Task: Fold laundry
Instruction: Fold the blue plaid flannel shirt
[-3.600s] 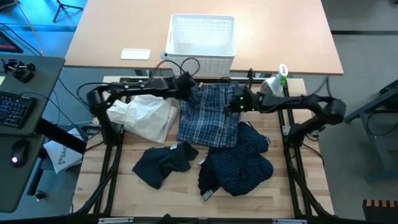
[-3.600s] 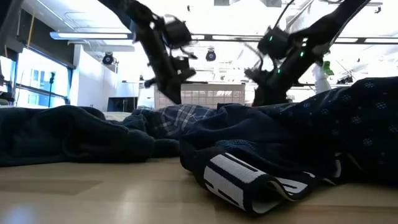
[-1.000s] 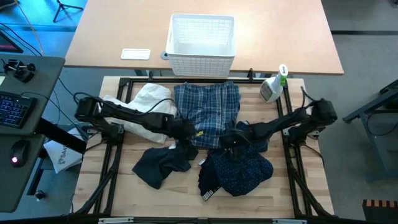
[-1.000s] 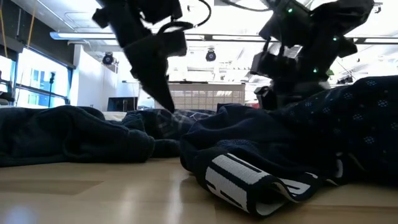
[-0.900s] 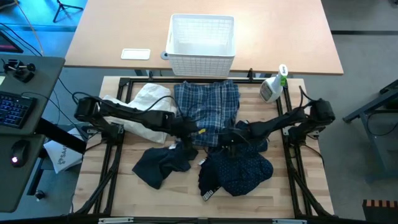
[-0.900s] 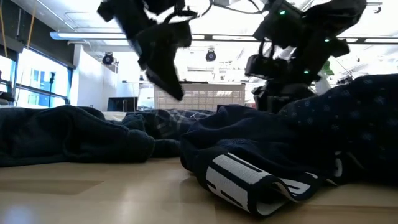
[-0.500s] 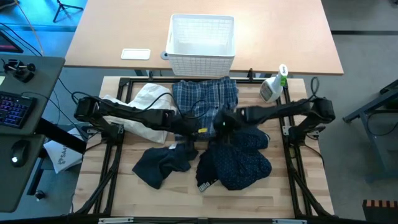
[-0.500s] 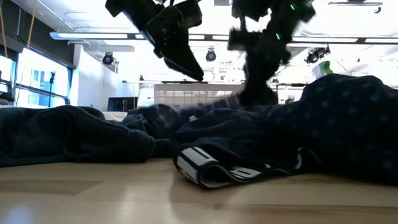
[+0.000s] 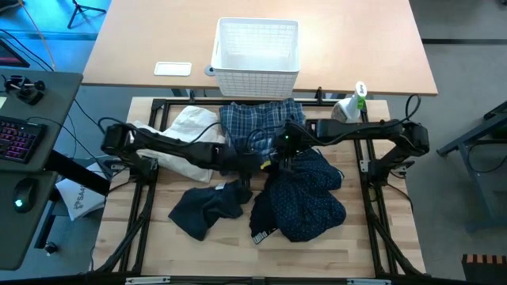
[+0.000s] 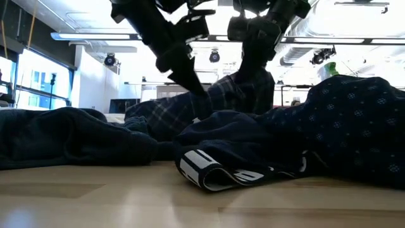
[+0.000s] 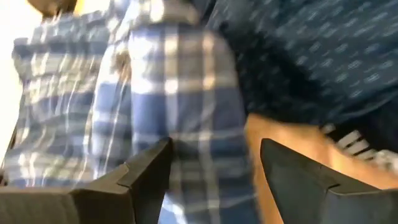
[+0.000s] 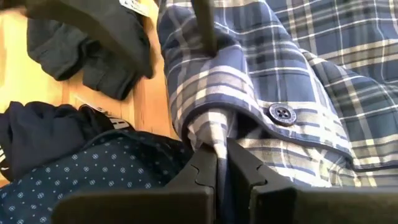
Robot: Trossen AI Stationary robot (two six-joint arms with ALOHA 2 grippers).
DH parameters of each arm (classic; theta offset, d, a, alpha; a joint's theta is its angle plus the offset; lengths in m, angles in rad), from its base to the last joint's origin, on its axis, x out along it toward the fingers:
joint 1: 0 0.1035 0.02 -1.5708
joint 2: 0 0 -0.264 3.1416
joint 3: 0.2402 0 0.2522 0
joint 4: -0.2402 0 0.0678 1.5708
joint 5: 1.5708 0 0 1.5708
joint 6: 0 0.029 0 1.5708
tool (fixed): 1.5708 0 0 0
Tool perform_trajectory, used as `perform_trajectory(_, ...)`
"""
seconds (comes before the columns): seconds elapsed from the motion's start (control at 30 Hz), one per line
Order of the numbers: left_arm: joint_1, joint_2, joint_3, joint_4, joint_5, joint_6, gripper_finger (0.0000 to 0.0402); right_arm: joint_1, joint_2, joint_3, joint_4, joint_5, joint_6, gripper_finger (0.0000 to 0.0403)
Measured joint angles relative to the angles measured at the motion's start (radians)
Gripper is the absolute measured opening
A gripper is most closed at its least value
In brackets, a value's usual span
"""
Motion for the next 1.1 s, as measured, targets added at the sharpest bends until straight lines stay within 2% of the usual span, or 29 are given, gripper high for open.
perform_trajectory(0.2,-0.019,0.010,0.000,-0.085,-0.084,-0.118,0.0237,0.022,-0.002,-0.023,0.009,-0.030,0.039,0.0002)
perform_trajectory(0.3,-0.009,0.010,0.000,-0.137,-0.083,-0.139,0.0236,0.054,-0.002,-0.072,0.032,-0.023,0.043,0.0001)
perform_trajectory(0.37,0.009,0.010,0.000,-0.146,-0.016,-0.124,0.0231,0.073,-0.002,-0.105,0.065,-0.020,0.061,0.0001)
perform_trajectory(0.5,0.042,0.034,0.000,-0.143,0.191,-0.064,0.0194,0.097,-0.002,-0.124,0.087,-0.020,0.075,0.0001)
perform_trajectory(0.6,0.053,0.068,0.000,-0.143,0.252,-0.031,0.0149,0.104,-0.007,-0.124,0.086,0.000,0.075,0.0000)
perform_trajectory(0.73,0.059,0.090,0.000,-0.113,0.383,-0.005,0.0069,0.104,-0.043,-0.124,0.081,0.025,0.075,0.0000)
perform_trajectory(0.83,0.053,0.071,0.000,-0.100,0.398,-0.032,0.0013,0.098,-0.081,-0.124,0.059,0.047,0.072,0.0001)
perform_trajectory(0.97,0.065,0.015,0.000,-0.091,0.397,-0.122,0.0014,0.076,-0.121,-0.122,0.042,0.090,0.005,0.0018)
perform_trajectory(1.1,0.099,-0.032,-0.001,-0.105,0.444,-0.241,0.0004,0.056,-0.168,-0.075,0.005,0.115,-0.089,0.0071)
